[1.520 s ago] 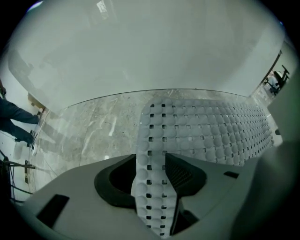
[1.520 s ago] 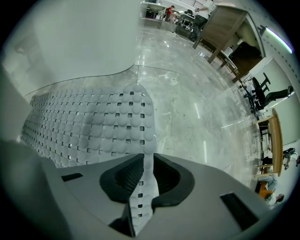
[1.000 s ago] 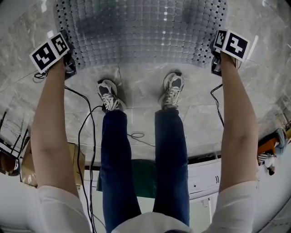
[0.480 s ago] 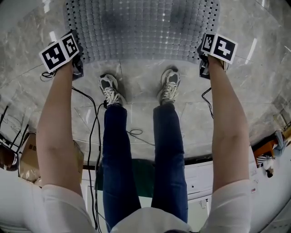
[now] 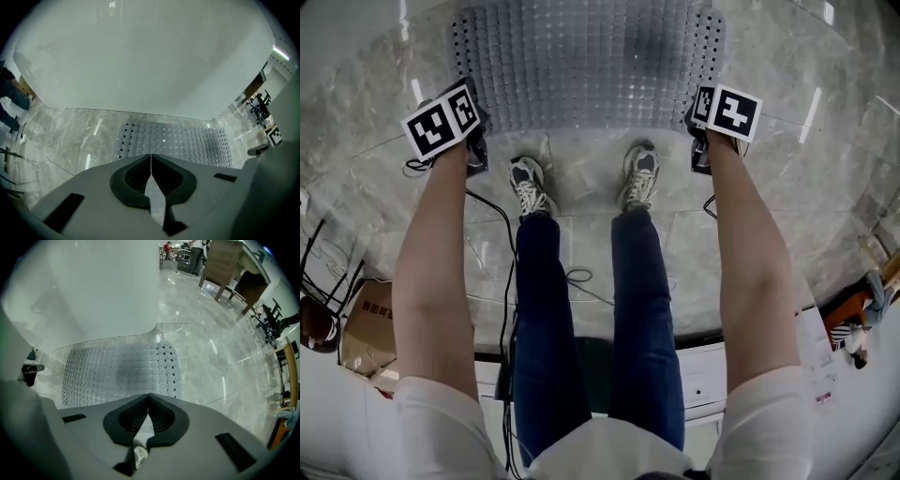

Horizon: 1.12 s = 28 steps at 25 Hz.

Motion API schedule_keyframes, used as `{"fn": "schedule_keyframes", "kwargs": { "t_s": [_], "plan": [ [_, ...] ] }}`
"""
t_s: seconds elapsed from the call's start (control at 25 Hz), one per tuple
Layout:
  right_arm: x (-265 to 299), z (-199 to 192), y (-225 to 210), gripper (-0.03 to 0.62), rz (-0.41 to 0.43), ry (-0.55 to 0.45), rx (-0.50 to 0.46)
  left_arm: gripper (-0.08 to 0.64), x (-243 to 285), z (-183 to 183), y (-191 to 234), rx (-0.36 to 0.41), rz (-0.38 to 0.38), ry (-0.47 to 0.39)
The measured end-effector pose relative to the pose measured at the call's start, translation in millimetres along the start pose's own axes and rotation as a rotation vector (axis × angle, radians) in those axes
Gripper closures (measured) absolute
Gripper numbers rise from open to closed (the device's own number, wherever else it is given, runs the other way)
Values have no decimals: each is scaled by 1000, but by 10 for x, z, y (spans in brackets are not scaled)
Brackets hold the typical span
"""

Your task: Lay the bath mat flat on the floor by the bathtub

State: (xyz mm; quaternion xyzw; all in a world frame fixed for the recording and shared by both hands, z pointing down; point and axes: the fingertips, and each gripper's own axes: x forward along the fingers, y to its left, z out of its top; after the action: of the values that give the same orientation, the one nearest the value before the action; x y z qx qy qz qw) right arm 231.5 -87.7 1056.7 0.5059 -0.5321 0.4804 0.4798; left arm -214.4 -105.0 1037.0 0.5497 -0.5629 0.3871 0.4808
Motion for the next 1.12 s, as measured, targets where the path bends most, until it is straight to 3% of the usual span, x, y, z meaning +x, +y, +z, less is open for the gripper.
{"fn": "schedule_keyframes", "kwargs": {
  "t_s": [0.2, 0.64, 0.92, 1.12],
  "plan": [
    [-365, 57, 144, 561, 44, -40, -14, 522, -327, 61, -147, -22, -24, -17],
    [-1263, 159, 308, 561, 83, -114, 71, 523, -1174, 218, -345, -50, -64, -63],
    [-1931, 252, 491, 561, 127, -176, 48, 522, -1819, 473, -686, -31, -186, -142],
    [-2453, 284, 536, 561, 135, -203, 58, 522, -2296, 623, -847, -18, -226, -167]
  ]
}}
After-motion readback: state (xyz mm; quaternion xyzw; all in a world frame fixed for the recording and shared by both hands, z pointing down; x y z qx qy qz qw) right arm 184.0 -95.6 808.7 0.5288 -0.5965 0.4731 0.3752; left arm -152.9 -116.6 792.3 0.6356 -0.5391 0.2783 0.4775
